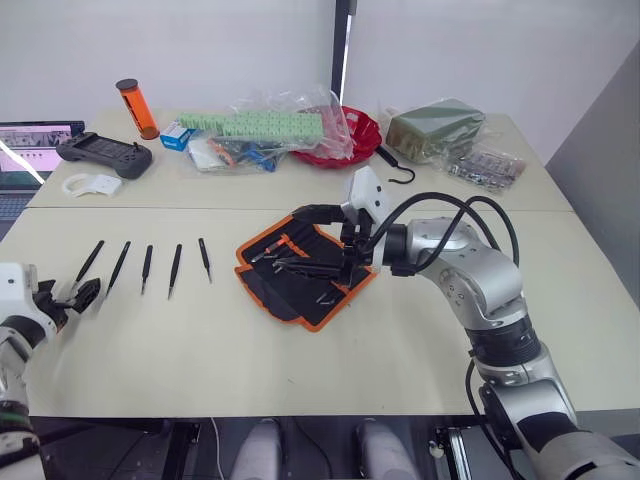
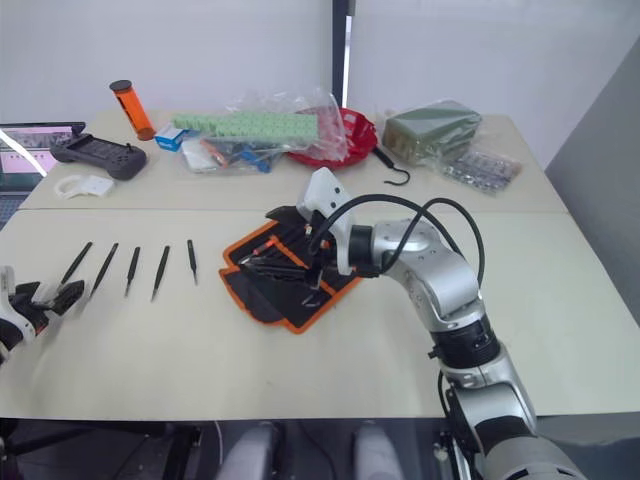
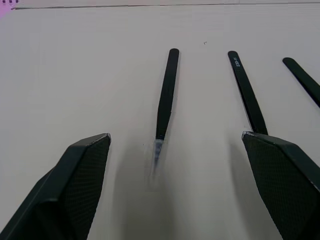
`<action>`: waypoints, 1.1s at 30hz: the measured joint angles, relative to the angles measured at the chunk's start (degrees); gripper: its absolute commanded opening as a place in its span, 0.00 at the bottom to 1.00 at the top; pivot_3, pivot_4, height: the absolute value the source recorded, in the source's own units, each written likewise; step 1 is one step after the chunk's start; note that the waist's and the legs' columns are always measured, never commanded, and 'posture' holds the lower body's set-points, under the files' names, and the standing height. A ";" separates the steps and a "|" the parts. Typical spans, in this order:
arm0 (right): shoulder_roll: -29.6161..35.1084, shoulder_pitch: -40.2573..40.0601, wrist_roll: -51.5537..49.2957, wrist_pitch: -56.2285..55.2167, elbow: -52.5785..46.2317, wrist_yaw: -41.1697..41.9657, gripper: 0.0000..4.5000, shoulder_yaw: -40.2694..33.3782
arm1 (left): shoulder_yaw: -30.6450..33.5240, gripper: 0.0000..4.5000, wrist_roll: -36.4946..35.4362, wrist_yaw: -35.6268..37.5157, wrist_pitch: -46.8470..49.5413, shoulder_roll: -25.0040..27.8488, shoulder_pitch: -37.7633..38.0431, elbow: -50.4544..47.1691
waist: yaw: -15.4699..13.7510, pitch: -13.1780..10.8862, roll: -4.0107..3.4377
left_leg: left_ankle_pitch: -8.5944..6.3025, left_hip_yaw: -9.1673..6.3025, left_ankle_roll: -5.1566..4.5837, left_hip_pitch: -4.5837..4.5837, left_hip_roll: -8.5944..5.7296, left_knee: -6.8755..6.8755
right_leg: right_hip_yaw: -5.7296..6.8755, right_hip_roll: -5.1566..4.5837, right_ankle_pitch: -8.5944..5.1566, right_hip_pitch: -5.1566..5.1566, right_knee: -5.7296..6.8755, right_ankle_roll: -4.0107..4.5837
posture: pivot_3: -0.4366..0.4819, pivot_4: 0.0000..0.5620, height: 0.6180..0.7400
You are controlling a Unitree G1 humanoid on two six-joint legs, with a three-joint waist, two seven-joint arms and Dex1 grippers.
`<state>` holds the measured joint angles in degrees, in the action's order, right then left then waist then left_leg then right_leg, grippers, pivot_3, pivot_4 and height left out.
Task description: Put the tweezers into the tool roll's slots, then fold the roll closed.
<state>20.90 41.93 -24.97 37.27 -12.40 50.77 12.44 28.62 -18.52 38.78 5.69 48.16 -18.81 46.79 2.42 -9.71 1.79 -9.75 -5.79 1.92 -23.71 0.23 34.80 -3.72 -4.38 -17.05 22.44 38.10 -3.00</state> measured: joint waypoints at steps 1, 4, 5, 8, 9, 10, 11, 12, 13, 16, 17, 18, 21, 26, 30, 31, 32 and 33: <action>0.28 -0.05 0.02 0.00 -0.16 -0.18 1.00 -0.01 | -0.53 0.99 0.58 0.21 -0.82 0.15 -1.93 2.82 | 0.00 0.00 0.00 | 0.00 0.00 0.00 0.00 0.00 0.00 | 0.00 0.00 0.00 0.01 0.02 0.00 | 0.48 0.27 1.00; 0.77 -0.08 0.05 0.01 -0.68 -0.58 1.00 0.01 | -2.29 0.99 2.14 0.50 -3.08 0.94 -6.64 10.34 | 0.07 0.01 0.02 | 0.00 -0.01 0.00 -0.01 0.00 0.00 | 0.02 0.01 0.00 0.03 0.05 -0.01 | 0.48 0.27 1.00; 1.06 -0.08 0.10 0.01 -0.68 -0.80 1.00 0.01 | -2.82 0.99 2.80 0.50 -3.87 1.25 -8.09 12.63 | 0.10 0.01 0.02 | 0.00 -0.01 0.00 -0.01 0.00 0.01 | 0.02 0.01 0.00 0.03 0.06 -0.01 | 0.48 0.27 1.00; 1.74 -0.08 0.14 0.02 -0.74 -1.06 1.00 0.01 | -3.57 0.94 3.74 0.48 -5.41 2.08 -10.86 17.18 | 0.14 0.01 0.02 | 0.00 -0.01 0.00 -0.01 0.00 0.00 | 0.03 0.01 0.00 0.05 0.14 -0.01 | 0.48 0.27 1.00; 1.90 -0.10 0.14 0.05 -0.88 -1.16 1.00 0.01 | -3.66 0.87 3.90 0.42 -5.79 2.22 -11.45 18.23 | 0.15 0.01 0.01 | 0.00 -0.01 0.00 -0.01 0.00 0.00 | 0.03 0.01 0.00 0.06 0.14 -0.01 | 0.48 0.27 1.00; 2.06 -0.12 0.14 0.12 -1.08 -1.29 1.00 0.01 | -3.69 0.82 3.94 0.30 -5.98 2.31 -12.09 19.19 | 0.14 0.01 0.02 | 0.00 -0.01 0.00 -0.01 -0.01 0.00 | 0.03 0.01 0.00 0.06 0.16 -0.01 | 0.48 0.27 1.00; 2.19 -0.25 0.14 0.36 -1.67 -1.46 1.00 0.01 | -3.72 0.76 4.00 0.11 -6.21 2.53 -12.61 20.20 | 0.15 0.01 0.02 | 0.00 -0.01 0.00 -0.01 -0.01 0.01 | 0.03 0.01 0.00 0.06 0.16 -0.01 | 0.48 0.27 1.00; 2.25 -0.45 0.12 0.60 -2.19 -1.57 1.00 0.01 | -3.75 0.66 4.07 0.01 -6.35 2.69 -12.88 20.81 | 0.14 0.01 0.02 | 0.00 -0.01 0.00 -0.01 -0.01 0.01 | 0.03 0.00 0.00 0.06 0.17 -0.01 | 0.48 0.27 1.00; 2.25 -0.61 0.12 0.69 -2.42 -1.71 1.00 0.01 | -3.77 0.60 4.17 0.00 -6.48 2.82 -13.01 21.15 | 0.15 0.01 0.02 | 0.00 -0.01 0.00 -0.01 -0.02 0.01 | 0.03 0.00 0.00 0.06 0.18 -0.01 | 0.48 0.27 1.00; 2.43 -0.95 0.13 1.05 -2.95 -2.44 1.00 0.02 | -3.98 0.37 4.70 0.08 -6.69 2.98 -13.63 21.99 | 0.11 0.01 0.02 | 0.00 -0.01 0.00 -0.01 -0.03 0.03 | 0.03 -0.01 0.00 0.06 0.22 -0.01 | 0.48 0.27 1.00; 2.65 -0.98 0.19 1.11 -3.02 -2.51 1.00 0.12 | -4.06 0.31 4.89 0.13 -6.72 2.98 -13.85 22.18 | 0.09 0.01 0.02 | 0.00 -0.01 0.00 -0.01 -0.03 0.04 | 0.03 -0.01 0.00 0.06 0.23 -0.01 | 0.48 0.27 1.00; 2.91 -1.00 0.34 1.11 -3.14 -2.52 1.00 0.30 | -4.05 0.24 4.92 0.14 -6.76 2.99 -13.92 22.32 | 0.03 0.01 0.02 | 0.00 -0.01 0.00 -0.01 -0.05 0.05 | 0.03 -0.02 0.00 0.05 0.25 -0.01 | 0.48 0.27 1.00; 3.25 -1.21 0.99 1.11 -3.34 -2.58 1.00 0.42 | -4.02 0.01 4.94 0.21 -6.81 3.15 -13.94 22.50 | -0.05 0.01 0.02 | 0.00 -0.02 0.00 -0.01 -0.08 0.07 | 0.03 -0.03 0.00 0.05 0.30 -0.01 | 0.48 0.27 1.00; 3.24 -1.86 1.17 1.11 -3.37 -2.56 1.00 0.49 | -3.67 0.01 4.83 0.14 -6.75 3.25 -13.93 22.50 | 0.01 0.01 0.02 | 0.00 -0.06 0.00 0.00 -0.08 0.08 | 0.03 -0.02 0.00 0.07 0.38 -0.01 | 0.48 0.27 1.00; 3.04 -2.18 1.21 1.07 -3.39 -2.67 1.00 0.52 | -2.22 0.01 3.52 0.34 -6.69 4.15 -13.54 22.20 | 0.07 0.01 0.10 | 0.00 -0.09 0.00 -0.01 -0.07 0.07 | 0.03 -0.01 0.00 0.12 0.43 -0.01 | 0.48 0.27 1.00; 2.91 -2.71 1.23 0.98 -3.37 -2.95 1.00 0.51 | -1.65 0.01 2.83 0.65 -6.67 4.64 -13.24 21.20 | 0.09 0.00 0.12 | 0.00 -0.10 0.00 -0.02 -0.07 0.06 | 0.04 -0.01 0.00 0.12 0.44 -0.01 | 0.48 0.27 1.00; 2.78 -2.95 1.24 0.98 -3.33 -3.13 1.00 0.51 | -1.47 0.01 2.63 0.77 -6.66 4.85 -13.15 20.63 | 0.10 0.00 0.12 | 0.00 -0.09 0.00 -0.02 -0.07 0.06 | 0.04 -0.02 0.00 0.12 0.44 -0.01 | 0.48 0.27 1.00; 2.40 -3.55 1.28 0.98 -3.23 -3.74 1.00 0.42 | -1.24 0.01 2.40 1.33 -6.60 5.19 -12.60 18.36 | 0.09 0.00 0.12 | 0.00 -0.10 0.00 -0.02 -0.07 0.06 | 0.03 -0.02 0.00 0.12 0.44 -0.01 | 0.48 0.27 1.00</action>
<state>23.30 38.37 -23.69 38.25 -15.63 47.03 12.85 27.38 -16.12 40.11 -0.91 53.35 -31.41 65.15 2.50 -9.71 1.92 -9.75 -5.89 1.92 -23.73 0.16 34.85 -3.68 -4.40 -17.06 22.56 38.55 -3.00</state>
